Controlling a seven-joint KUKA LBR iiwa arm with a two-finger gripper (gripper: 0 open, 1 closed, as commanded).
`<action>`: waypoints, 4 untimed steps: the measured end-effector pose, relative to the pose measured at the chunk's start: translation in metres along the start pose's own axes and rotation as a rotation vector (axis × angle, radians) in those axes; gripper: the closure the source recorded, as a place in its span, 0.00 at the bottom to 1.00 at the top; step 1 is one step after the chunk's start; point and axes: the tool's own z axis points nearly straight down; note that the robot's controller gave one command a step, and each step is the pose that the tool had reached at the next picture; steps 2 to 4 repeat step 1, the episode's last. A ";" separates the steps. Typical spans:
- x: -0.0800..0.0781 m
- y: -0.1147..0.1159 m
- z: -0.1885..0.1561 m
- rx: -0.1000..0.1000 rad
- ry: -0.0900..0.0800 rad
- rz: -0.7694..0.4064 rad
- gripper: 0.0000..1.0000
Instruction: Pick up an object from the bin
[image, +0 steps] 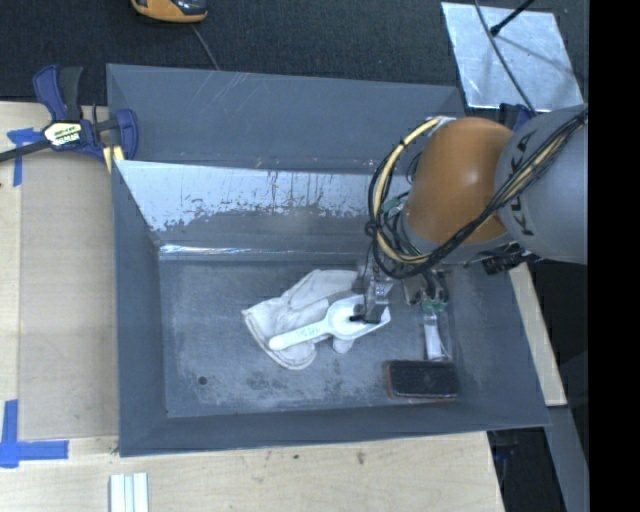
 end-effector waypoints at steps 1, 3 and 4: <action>-0.001 0.000 -0.015 0.000 -0.005 0.000 1.00; -0.001 0.000 -0.015 0.000 -0.005 0.000 1.00; -0.001 0.000 -0.015 0.000 -0.005 0.000 1.00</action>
Offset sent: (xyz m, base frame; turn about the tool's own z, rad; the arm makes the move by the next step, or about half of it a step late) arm 0.0000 -0.0001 0.0346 0.0000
